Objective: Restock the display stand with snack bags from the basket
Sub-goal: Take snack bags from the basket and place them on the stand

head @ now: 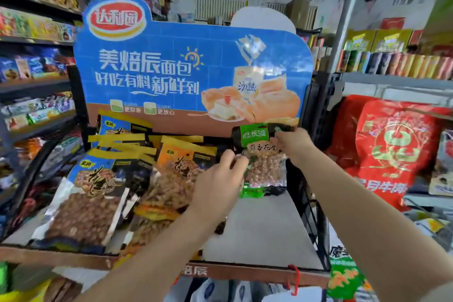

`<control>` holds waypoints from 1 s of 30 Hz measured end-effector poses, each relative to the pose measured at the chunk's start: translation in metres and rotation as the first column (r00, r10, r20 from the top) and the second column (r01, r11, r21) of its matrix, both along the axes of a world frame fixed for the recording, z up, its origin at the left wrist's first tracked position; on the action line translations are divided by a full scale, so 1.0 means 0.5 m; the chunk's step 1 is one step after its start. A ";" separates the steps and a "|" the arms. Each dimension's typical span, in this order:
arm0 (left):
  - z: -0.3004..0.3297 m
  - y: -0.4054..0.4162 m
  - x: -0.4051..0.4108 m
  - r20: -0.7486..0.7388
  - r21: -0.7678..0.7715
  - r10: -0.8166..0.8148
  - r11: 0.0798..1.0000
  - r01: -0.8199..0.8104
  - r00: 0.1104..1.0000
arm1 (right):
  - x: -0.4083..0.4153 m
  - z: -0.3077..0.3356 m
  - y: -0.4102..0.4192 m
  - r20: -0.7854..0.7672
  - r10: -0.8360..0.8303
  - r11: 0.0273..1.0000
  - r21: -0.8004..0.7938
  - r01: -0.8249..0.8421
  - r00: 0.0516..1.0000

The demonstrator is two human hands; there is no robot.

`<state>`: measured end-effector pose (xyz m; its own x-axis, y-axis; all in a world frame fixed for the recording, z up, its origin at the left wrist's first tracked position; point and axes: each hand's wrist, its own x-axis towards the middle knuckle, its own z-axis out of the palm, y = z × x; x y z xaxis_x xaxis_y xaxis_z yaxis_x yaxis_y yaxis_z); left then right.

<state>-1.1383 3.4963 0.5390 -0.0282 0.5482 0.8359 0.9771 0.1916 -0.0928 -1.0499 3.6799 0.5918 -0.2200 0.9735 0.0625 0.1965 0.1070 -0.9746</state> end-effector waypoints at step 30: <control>-0.123 0.096 -0.031 0.676 -0.574 0.188 0.741 0.349 0.712 | 0.015 -0.012 0.018 0.828 -0.118 0.640 0.485 -0.596 0.548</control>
<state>-1.1537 3.5441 0.4775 -0.3376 0.9398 0.0529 0.8195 0.2658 0.5078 -1.0424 3.6889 0.5857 -0.7370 0.6018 0.3077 0.6167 0.7851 -0.0582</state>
